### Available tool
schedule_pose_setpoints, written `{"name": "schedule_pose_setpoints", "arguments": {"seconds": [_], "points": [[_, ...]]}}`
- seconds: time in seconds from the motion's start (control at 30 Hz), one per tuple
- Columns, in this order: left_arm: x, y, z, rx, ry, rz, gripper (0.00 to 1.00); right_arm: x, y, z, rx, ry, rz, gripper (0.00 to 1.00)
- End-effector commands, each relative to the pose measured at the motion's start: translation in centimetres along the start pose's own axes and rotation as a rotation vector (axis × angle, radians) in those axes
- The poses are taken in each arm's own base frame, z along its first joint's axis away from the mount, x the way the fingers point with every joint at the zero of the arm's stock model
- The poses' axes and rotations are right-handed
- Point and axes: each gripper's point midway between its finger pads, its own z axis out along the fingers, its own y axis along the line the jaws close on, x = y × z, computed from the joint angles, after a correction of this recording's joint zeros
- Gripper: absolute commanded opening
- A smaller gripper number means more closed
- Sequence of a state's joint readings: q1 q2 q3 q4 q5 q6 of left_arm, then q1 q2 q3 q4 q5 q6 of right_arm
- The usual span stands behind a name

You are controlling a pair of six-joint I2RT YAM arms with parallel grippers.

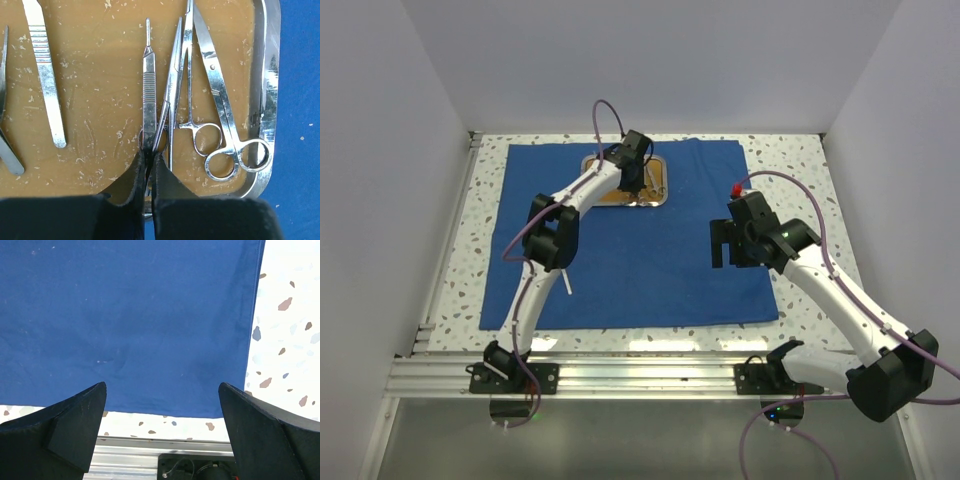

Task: Open and lay out the surgical kit
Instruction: Pick up the medical item from the container, then place the medical item in the surgical kit.

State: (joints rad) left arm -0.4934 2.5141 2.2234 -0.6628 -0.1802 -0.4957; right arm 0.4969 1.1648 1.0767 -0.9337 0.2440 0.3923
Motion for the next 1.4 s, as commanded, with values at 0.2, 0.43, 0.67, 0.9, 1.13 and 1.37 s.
{"name": "schedule_pose_setpoints", "arguments": {"seconds": [0.2, 0.43, 0.67, 0.9, 1.13, 1.37], "points": [[-5.4, -0.2, -7.8, 0.004, -0.109, 0.012, 0.0, -1.7, 0.5, -0.8, -0.032, -0.057, -0.005, 0.99], [-6.8, 0.2, -13.3, 0.008, -0.151, 0.006, 0.0, -1.3, 0.5, -1.3, -0.059, -0.086, 0.036, 0.98], [-3.3, 1.5, -16.6, -0.015, -0.107, 0.005, 0.0, 0.1, 0.5, -1.7, -0.094, -0.098, 0.08, 0.98], [4.7, 1.2, -20.5, 0.005, -0.037, -0.031, 0.0, 1.8, 0.0, -2.1, -0.104, -0.096, 0.091, 0.98], [13.4, 3.6, -23.9, -0.012, 0.013, -0.103, 0.0, 3.0, 0.2, -2.4, -0.142, -0.081, 0.093, 0.98], [19.4, 0.9, -26.1, 0.071, 0.068, -0.143, 0.0, 3.1, 0.7, -2.6, -0.176, -0.08, 0.078, 0.98]]}}
